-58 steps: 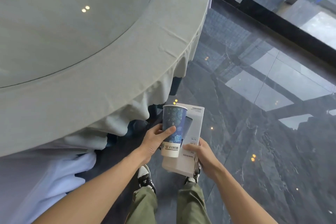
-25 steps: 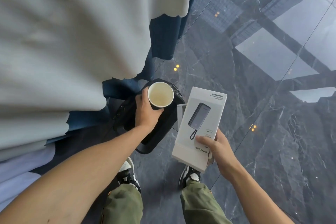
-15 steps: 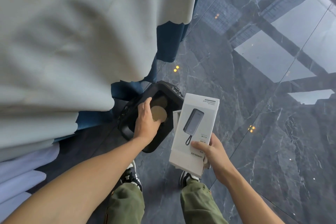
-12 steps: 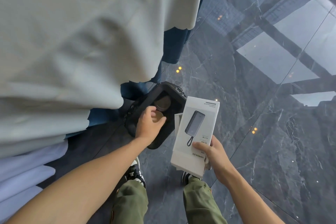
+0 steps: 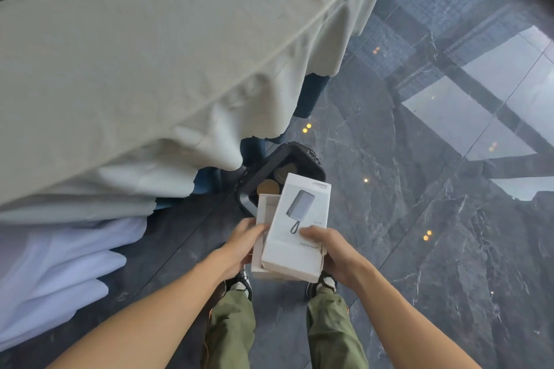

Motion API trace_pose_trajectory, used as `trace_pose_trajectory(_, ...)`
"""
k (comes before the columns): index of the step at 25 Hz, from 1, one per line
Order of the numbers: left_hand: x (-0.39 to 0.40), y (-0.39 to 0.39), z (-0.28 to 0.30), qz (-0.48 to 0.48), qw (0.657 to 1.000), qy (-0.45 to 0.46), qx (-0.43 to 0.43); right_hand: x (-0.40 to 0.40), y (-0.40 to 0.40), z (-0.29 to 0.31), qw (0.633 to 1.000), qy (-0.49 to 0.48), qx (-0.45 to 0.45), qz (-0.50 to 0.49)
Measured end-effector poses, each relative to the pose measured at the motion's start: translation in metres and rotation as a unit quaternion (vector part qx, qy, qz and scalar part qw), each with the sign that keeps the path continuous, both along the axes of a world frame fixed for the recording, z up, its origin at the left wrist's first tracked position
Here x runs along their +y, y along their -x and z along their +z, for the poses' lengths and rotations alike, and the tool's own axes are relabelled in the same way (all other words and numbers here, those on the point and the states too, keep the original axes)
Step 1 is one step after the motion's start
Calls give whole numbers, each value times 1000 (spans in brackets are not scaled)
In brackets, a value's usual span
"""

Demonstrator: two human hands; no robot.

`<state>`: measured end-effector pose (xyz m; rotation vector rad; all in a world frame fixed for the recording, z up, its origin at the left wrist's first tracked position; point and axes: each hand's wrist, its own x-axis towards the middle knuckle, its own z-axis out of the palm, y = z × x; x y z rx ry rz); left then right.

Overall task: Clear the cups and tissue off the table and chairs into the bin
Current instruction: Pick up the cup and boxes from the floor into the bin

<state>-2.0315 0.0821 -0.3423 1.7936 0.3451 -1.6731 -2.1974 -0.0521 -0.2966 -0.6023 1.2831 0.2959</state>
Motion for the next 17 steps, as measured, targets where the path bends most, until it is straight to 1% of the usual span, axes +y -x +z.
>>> trace_pose_trajectory(3,23,-9,4,-23,998,11,-55,8,-12,-9,997,40,53,33)
trace_pose_trajectory(6,43,-19,7,-34,996,16,-79,5,-26,-19,995,59,77,17)
trace_pose_trajectory(10,65,-29,-3,2,994,-11,-109,-5,-42,-38,987,106,112,45)
trace_pose_trajectory(13,73,-33,-6,50,991,-10,-120,-17,-45,-57,975,140,145,93)
trace_pose_trajectory(17,72,-45,-6,83,989,-3,-123,-33,-49,-76,962,161,174,134)
